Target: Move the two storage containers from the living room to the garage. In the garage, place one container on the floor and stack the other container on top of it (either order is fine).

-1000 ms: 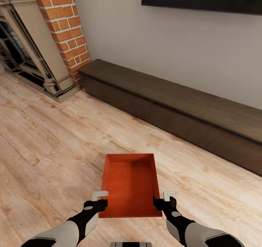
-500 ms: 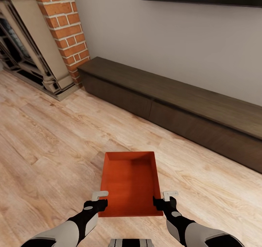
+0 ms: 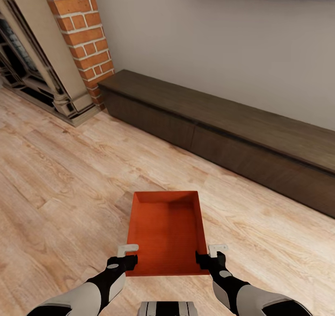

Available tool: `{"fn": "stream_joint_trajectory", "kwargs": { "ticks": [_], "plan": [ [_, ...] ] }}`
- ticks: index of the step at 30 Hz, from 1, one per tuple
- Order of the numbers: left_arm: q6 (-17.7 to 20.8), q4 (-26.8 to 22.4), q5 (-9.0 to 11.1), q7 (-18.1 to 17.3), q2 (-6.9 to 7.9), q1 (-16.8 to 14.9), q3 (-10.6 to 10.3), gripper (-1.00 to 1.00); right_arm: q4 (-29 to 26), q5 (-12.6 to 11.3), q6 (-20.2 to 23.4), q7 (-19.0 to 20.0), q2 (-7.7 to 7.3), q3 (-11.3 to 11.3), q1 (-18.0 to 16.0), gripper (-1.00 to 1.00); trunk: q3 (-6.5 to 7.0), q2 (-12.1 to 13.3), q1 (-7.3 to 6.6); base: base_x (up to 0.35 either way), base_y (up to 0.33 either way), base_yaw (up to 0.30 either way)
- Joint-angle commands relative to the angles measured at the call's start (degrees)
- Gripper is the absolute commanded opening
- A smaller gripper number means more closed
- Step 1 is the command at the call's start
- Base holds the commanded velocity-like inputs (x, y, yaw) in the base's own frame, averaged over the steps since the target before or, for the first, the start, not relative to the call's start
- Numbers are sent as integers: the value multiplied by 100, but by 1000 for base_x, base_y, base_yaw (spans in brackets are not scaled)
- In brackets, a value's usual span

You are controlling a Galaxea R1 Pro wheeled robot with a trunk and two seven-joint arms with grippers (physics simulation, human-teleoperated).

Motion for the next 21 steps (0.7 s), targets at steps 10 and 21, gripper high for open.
{"fn": "stream_joint_trajectory", "kwargs": {
  "ticks": [10,21],
  "plan": [
    [-35,5,25,16,-1,-3,-16,100,17,-51,-31,-10,3,49,-7,100,-40,-83,44,0,0,0],
    [-40,6,25,16,-1,-3,-16,100,17,-51,-31,-8,3,49,-7,100,-219,-484,263,0,0,0]
  ]
}}
